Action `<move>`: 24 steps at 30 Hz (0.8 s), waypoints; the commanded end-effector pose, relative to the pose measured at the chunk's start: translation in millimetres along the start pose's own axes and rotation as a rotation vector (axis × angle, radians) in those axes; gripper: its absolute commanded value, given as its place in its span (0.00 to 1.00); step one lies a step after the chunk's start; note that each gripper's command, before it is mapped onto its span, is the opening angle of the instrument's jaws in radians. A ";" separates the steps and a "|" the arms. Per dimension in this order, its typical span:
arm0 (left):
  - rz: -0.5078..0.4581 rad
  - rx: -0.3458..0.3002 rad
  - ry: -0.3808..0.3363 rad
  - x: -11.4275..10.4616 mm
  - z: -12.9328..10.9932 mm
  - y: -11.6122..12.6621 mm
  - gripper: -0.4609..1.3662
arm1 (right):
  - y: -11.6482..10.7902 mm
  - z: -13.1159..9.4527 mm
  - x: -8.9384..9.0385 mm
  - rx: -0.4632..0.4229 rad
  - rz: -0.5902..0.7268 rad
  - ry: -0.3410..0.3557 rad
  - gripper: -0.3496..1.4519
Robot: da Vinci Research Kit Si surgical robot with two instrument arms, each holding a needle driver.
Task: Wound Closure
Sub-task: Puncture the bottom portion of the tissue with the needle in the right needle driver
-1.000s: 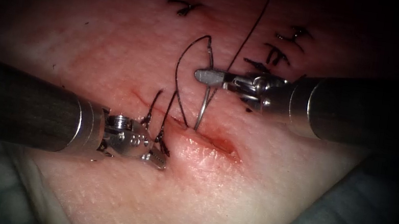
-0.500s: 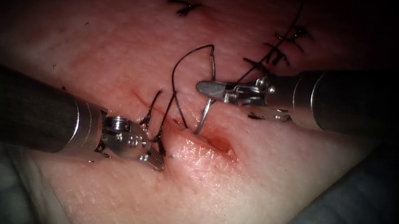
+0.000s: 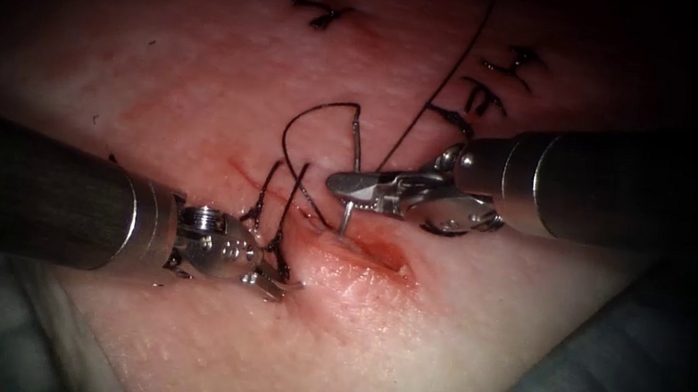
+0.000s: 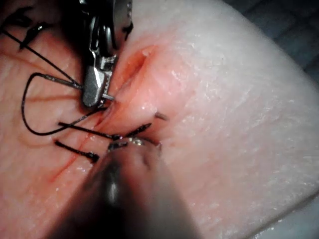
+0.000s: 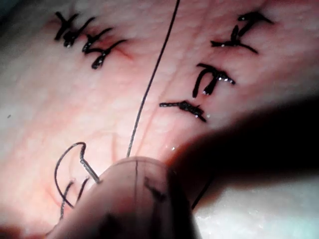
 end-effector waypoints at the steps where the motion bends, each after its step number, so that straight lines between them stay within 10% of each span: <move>1: 0.000 -0.006 0.000 0.0 0.0 0.0 0.06 | 0.2 -0.1 -0.1 -0.014 0.005 0.000 0.00; 24: 0.000 -0.007 0.000 0.0 -0.2 0.0 0.06 | 1.1 -0.2 -1.9 -0.011 0.027 0.004 0.00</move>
